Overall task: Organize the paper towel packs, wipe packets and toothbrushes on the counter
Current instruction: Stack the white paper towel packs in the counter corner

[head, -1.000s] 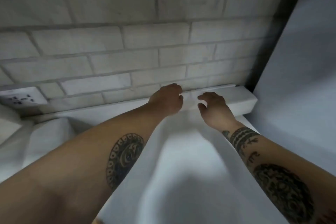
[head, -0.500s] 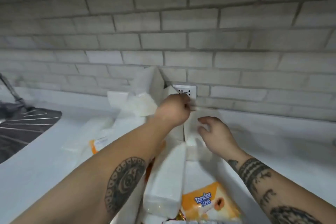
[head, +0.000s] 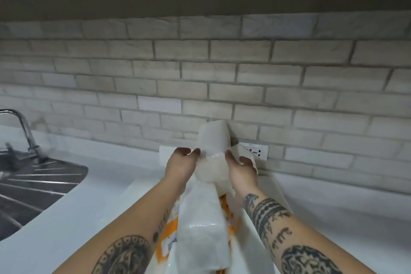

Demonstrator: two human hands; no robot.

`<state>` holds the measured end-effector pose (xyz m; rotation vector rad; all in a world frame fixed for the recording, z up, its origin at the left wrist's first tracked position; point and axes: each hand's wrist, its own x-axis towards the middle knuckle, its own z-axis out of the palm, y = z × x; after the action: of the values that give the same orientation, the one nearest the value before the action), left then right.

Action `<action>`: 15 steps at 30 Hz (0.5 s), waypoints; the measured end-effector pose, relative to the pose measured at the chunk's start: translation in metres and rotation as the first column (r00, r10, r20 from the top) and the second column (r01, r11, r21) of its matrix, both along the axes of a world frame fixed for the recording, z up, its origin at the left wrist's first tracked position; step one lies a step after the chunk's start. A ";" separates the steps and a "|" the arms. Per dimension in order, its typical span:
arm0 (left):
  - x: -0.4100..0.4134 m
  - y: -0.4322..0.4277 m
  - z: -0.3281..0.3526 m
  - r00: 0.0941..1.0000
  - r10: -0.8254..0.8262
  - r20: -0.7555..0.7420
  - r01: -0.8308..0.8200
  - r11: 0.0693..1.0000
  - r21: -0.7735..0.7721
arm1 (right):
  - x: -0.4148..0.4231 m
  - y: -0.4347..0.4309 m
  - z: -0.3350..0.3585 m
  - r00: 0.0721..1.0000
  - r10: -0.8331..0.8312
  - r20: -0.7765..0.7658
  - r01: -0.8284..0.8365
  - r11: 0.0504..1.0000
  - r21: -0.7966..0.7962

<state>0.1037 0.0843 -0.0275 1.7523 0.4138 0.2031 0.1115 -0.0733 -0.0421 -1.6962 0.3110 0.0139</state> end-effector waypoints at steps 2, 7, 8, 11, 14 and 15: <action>0.006 0.000 0.000 0.996 -0.063 -0.058 0.057 0.994 -0.093 | 0.008 0.004 0.003 0.999 -0.015 -0.035 0.018 0.998 0.064; 0.028 -0.019 -0.010 0.987 -0.120 -0.107 0.111 0.990 -0.085 | 0.019 0.013 0.015 0.993 0.117 -0.015 -0.115 0.986 0.119; 0.029 -0.024 -0.009 0.993 -0.089 -0.083 0.086 0.995 -0.047 | 0.022 0.014 0.012 0.995 0.095 0.007 -0.095 0.990 0.109; 0.027 -0.032 -0.001 0.998 -0.043 0.037 0.045 0.997 -0.063 | 0.025 0.009 0.012 0.994 0.024 0.104 -0.042 0.984 0.173; 0.026 -0.036 0.014 0.987 -0.074 0.140 0.102 0.975 -0.200 | 0.021 -0.008 0.019 0.981 0.019 0.194 -0.083 0.943 0.323; 0.029 -0.036 0.020 0.983 -0.111 0.143 0.145 0.956 -0.255 | 0.017 -0.015 0.023 0.972 0.036 0.231 -0.119 0.928 0.354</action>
<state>0.1330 0.0482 -0.0071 1.4875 0.2214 0.1576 0.1286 -0.0878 -0.0187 -1.3212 0.0659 -0.0555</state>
